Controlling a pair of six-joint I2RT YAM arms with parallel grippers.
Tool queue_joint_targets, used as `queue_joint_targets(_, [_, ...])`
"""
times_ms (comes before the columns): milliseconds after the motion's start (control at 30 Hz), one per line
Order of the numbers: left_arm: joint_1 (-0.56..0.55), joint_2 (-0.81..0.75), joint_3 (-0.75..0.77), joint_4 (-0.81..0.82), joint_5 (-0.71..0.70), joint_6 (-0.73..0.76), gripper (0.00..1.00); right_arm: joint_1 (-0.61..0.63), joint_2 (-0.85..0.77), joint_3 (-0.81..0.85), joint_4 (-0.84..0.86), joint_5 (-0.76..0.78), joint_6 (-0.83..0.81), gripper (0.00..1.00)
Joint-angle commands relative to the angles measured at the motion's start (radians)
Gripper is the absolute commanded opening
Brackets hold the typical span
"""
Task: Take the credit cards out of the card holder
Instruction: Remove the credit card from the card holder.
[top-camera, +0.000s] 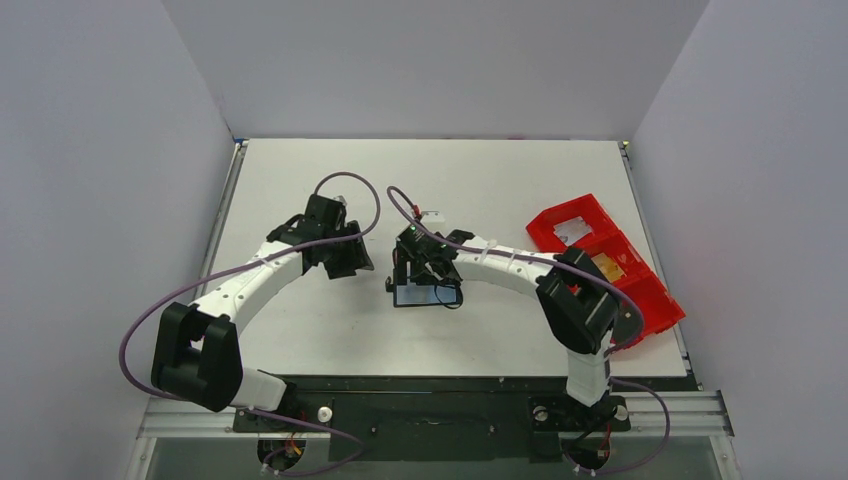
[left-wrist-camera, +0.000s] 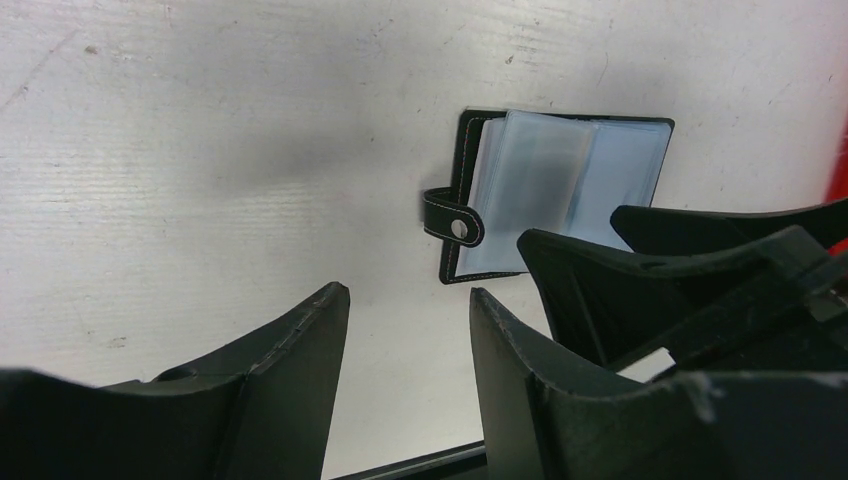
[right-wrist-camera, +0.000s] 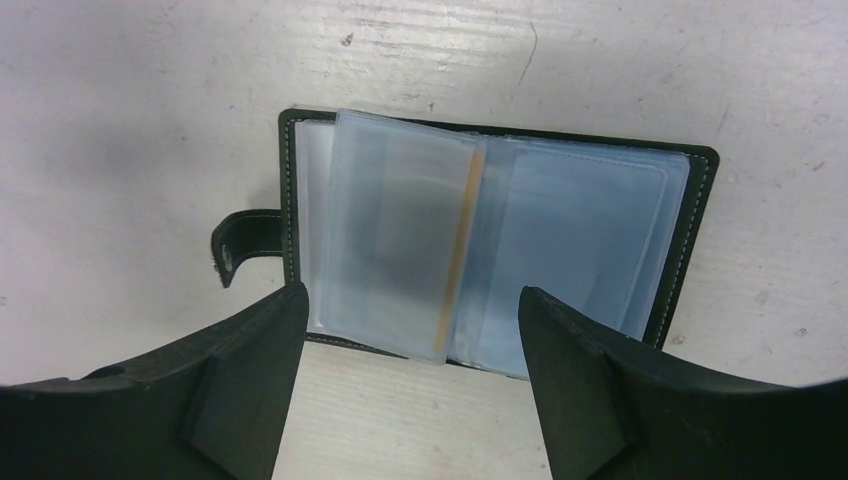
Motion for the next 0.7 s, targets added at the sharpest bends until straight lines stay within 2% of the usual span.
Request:
queue_joint_targets(0, [0.008,-0.027,-0.009,0.033,0.016,0.011,0.45,0.010,0.037,0.039,-0.002,0.019,0.001,0.72])
queue_joint_targets(400, [0.008,-0.018,-0.012,0.038,0.030,0.008,0.45,0.029,0.109,0.070,-0.029,0.044,0.009,0.59])
queue_joint_targets(567, [0.008,-0.014,-0.014,0.039,0.037,0.005,0.45,0.031,0.142,0.072,-0.048,0.047,0.012,0.50])
queue_joint_targets(667, [0.008,-0.014,-0.014,0.040,0.041,0.003,0.45,0.032,0.155,0.063,-0.056,0.052,0.012,0.37])
